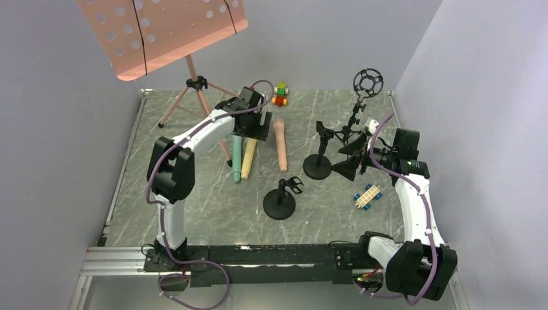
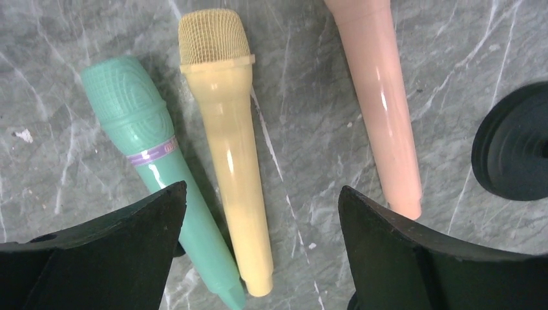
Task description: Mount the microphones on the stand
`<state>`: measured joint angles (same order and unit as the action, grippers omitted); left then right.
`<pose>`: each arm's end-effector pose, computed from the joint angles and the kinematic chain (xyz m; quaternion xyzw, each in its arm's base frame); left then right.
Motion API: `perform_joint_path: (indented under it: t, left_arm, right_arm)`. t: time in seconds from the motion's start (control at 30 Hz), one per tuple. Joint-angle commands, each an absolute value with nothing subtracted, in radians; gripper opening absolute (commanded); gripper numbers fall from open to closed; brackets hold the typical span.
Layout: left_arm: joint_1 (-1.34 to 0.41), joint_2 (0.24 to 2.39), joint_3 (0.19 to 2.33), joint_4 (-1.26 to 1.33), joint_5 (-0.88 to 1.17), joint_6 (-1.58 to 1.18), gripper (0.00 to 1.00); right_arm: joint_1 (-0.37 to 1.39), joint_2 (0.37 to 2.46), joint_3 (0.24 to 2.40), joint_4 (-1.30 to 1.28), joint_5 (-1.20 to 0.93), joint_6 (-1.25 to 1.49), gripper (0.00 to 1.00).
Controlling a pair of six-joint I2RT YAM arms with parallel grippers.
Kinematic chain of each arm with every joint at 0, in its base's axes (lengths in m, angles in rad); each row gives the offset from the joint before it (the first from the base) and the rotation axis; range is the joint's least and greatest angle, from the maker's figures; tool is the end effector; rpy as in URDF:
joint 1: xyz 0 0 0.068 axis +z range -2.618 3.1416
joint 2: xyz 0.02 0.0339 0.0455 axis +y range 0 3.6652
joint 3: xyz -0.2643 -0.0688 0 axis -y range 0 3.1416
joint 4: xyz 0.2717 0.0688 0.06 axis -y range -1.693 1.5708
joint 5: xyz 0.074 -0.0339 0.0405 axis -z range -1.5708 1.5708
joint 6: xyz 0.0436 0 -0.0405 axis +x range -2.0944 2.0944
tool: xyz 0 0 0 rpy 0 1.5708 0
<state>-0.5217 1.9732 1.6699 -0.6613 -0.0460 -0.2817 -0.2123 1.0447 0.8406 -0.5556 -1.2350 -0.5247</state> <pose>0.4065 -0.2313 0.2362 0.1074 0.9481 -0.0965 0.2832 0.2331 -0.0081 0.2849 -0.3422 0.7045 0.3804 0.4917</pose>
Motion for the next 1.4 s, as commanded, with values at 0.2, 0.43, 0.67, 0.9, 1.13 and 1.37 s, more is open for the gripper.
perform_joint_path:
  t: [0.2,0.43,0.67,0.9,1.13,1.37]
  left_arm:
    - [-0.526,2.143,1.847,-0.739,-0.094,-0.271,0.86]
    - [-0.525,2.201,1.858,-0.749,-0.104,-0.28,0.83]
    - [-0.523,2.262,1.896,-0.76,-0.068,-0.297,0.77]
    - [-0.519,2.293,1.937,-0.774,-0.079,-0.301,0.65]
    - [-0.517,2.333,1.981,-0.795,-0.088,-0.304,0.64]
    - [-0.517,2.343,1.992,-0.797,-0.094,-0.3,0.6]
  right_arm:
    - [-0.209,1.051,0.851,-0.6,-1.272,-0.63,0.85]
    - [-0.208,1.062,0.864,-0.618,-1.267,-0.646,0.85]
    - [-0.209,1.051,0.864,-0.622,-1.269,-0.649,0.85]
    - [-0.209,1.043,0.866,-0.628,-1.273,-0.653,0.85]
    - [-0.209,1.033,0.867,-0.634,-1.272,-0.66,0.85]
    - [-0.209,1.027,0.87,-0.64,-1.277,-0.664,0.85]
